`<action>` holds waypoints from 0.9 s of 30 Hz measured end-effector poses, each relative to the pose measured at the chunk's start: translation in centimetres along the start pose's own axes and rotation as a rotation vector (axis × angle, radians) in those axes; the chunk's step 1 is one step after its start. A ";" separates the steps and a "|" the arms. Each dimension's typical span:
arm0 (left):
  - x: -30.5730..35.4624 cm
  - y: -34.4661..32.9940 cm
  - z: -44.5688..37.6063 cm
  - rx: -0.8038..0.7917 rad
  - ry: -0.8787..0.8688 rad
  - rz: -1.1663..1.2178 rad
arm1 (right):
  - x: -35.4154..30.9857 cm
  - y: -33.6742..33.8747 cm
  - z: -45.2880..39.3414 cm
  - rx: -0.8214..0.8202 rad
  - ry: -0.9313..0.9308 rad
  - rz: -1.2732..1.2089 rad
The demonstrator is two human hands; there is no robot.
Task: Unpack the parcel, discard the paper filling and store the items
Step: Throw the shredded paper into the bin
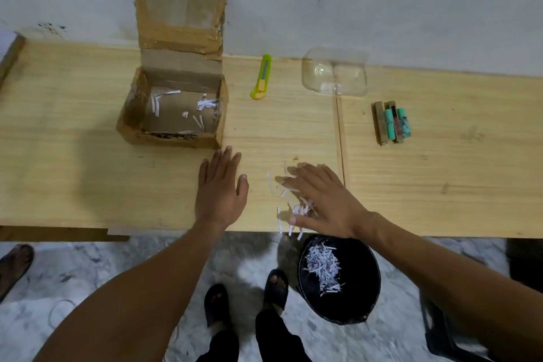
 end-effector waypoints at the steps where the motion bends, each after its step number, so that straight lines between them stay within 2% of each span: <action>1: 0.0 0.0 0.0 0.003 0.000 0.005 | -0.1 -0.6 0.5 0.005 -0.023 0.006; 6: -0.1 -0.1 0.0 0.002 0.004 0.006 | -0.7 -3.8 -0.3 0.052 -0.107 0.083; 13: -0.1 -0.2 0.0 0.008 -0.004 -0.020 | -1.3 -3.6 -5.2 0.189 -0.094 0.073; 20: -0.1 -0.2 0.0 0.019 -0.006 -0.015 | 0.2 -2.6 -6.3 0.454 -0.094 0.025; 24: 0.0 -0.1 0.0 0.010 -0.006 -0.006 | 0.5 -1.8 -6.4 0.493 -0.104 -0.040; 27: 0.0 0.0 -0.1 0.010 -0.003 -0.003 | -0.8 -1.4 -5.6 0.427 -0.154 -0.043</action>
Point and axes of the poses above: each hand's wrist, its own z-axis away from the middle knuckle, its own y-axis out of the back of the hand, x = y × z, the point moved 5 cm from there along -z, towards the middle knuckle, and after that the axes turned 5 degrees about -x, right-handed, at the moved point
